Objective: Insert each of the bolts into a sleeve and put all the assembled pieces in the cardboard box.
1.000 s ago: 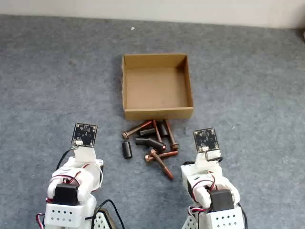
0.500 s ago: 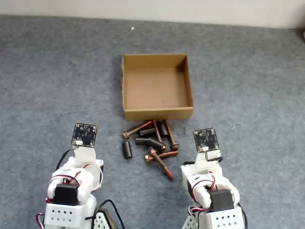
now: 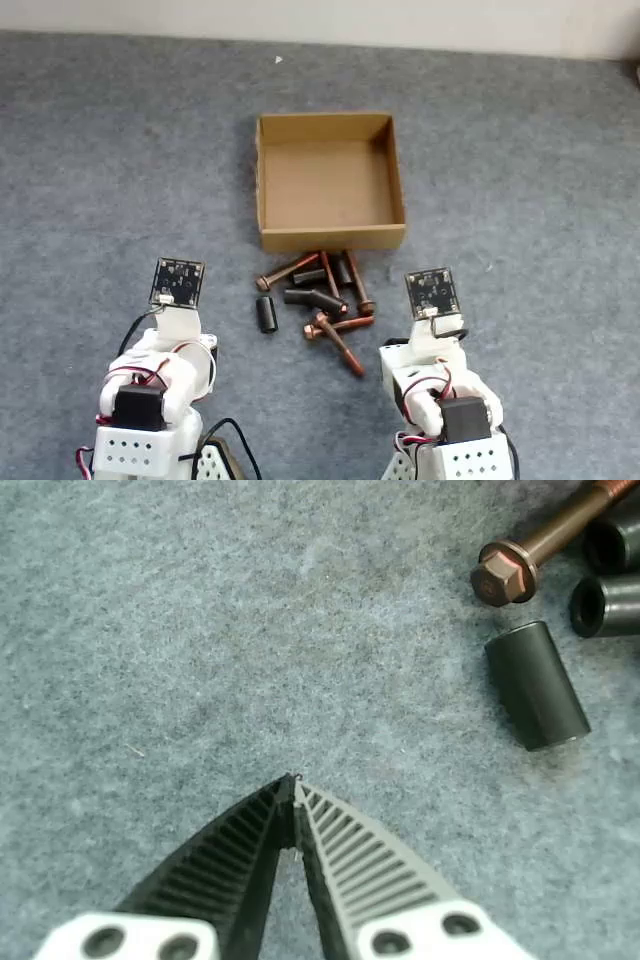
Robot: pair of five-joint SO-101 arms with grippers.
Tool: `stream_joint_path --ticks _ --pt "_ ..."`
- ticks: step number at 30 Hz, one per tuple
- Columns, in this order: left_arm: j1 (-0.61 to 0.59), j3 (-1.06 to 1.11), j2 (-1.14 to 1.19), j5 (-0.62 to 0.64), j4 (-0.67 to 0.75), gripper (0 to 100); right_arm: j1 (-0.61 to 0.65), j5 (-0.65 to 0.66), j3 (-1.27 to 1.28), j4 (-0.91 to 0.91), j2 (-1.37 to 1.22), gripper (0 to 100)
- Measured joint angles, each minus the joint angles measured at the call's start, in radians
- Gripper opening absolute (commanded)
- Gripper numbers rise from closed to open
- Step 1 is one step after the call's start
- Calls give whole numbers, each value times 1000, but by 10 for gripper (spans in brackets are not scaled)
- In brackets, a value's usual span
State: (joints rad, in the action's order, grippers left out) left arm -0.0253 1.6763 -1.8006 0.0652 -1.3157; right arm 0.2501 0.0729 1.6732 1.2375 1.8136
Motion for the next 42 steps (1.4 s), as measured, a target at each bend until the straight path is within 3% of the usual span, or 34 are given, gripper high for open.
stream_joint_path --ticks 38,42 --pt "0 -51 0 0 0 11 -35 0 0 0 0 5" --pt "-2 -64 0 -109 12 11 -110 0 -9 -11 2 9"
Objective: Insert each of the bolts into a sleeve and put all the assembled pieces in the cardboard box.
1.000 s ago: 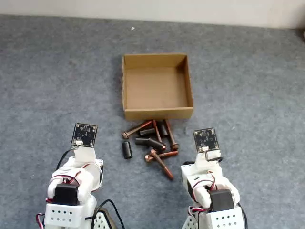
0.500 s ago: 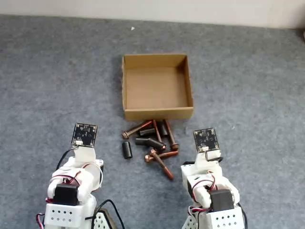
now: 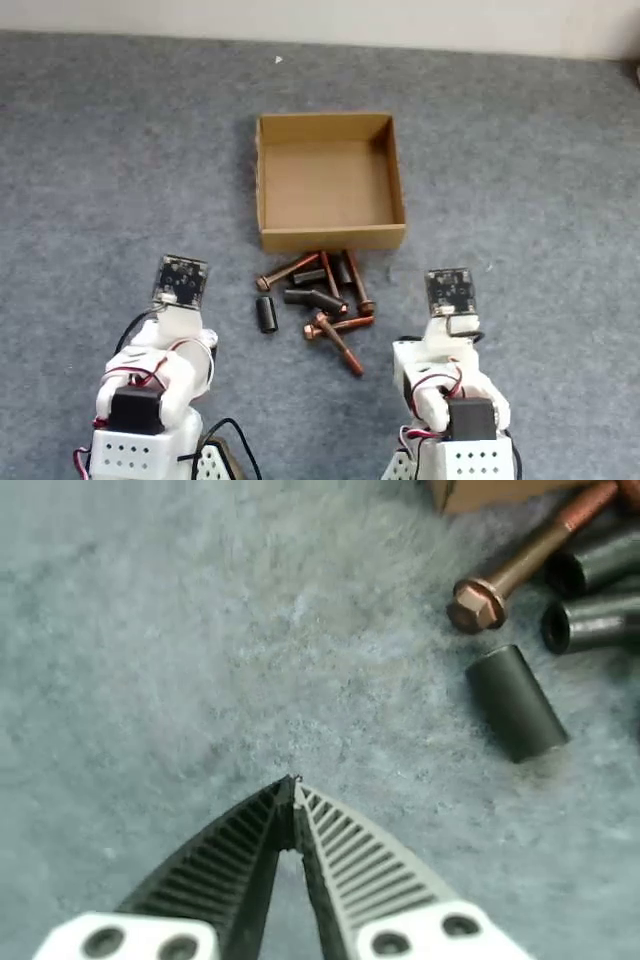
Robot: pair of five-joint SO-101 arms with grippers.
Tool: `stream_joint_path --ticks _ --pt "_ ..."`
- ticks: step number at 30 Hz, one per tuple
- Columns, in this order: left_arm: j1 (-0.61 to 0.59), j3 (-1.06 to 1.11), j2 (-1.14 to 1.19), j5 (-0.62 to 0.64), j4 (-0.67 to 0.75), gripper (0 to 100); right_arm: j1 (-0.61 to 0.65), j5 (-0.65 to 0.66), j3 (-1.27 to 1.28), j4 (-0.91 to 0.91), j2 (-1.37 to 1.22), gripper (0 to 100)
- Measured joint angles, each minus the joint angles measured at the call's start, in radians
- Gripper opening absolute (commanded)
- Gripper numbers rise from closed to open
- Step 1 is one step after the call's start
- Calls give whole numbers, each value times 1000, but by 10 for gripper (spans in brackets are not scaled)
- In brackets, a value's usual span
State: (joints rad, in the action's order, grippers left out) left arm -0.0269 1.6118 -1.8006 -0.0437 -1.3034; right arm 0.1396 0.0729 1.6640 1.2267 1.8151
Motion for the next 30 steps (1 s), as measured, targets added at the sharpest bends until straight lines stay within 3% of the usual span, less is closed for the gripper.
stream_joint_path --ticks 3,6,10,17,24,30 --pt "-34 0 -2 -120 29 11 -5 77 -11 -46 0 9" --pt "-98 -2 0 -137 38 11 -8 199 -44 -66 0 17" --pt "-167 -3 0 -138 38 14 -8 226 -160 -51 0 63" --pt "-184 -20 -8 -138 38 197 26 226 -374 -8 -21 90" --pt "-272 -32 0 -74 38 207 106 226 -586 5 -384 131" --pt "-275 -32 0 -72 38 207 265 226 -763 5 -783 131"
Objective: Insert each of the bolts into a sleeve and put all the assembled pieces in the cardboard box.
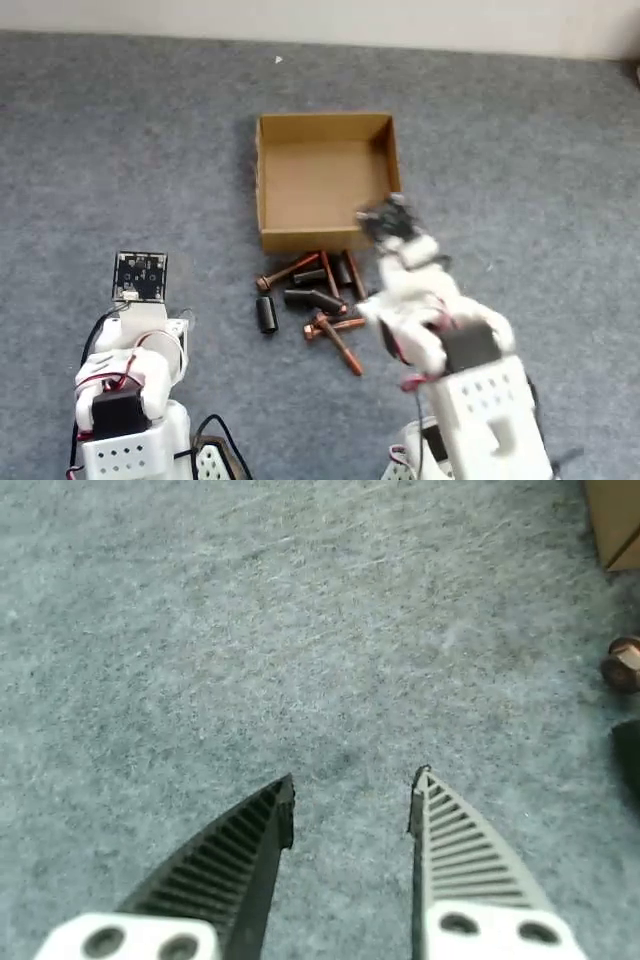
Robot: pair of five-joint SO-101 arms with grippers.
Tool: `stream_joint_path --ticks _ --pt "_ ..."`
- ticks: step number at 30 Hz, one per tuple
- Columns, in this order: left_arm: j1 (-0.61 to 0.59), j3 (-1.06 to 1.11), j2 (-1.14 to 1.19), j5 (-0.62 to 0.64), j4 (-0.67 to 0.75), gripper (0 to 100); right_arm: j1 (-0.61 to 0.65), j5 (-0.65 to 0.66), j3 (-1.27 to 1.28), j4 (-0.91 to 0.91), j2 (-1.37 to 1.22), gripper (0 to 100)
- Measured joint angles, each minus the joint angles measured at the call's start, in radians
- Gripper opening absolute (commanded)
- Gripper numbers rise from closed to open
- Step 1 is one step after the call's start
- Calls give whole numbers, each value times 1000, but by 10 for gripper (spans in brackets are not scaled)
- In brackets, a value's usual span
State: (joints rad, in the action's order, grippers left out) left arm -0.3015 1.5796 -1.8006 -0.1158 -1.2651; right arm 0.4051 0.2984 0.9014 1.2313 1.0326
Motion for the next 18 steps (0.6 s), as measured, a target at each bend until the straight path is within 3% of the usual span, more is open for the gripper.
stream_joint_path --ticks 7,18 --pt "-2 0 0 0 0 207 189 0 -157 0 -347 131" --pt "-2 0 0 0 0 207 299 0 -356 -78 -770 131"
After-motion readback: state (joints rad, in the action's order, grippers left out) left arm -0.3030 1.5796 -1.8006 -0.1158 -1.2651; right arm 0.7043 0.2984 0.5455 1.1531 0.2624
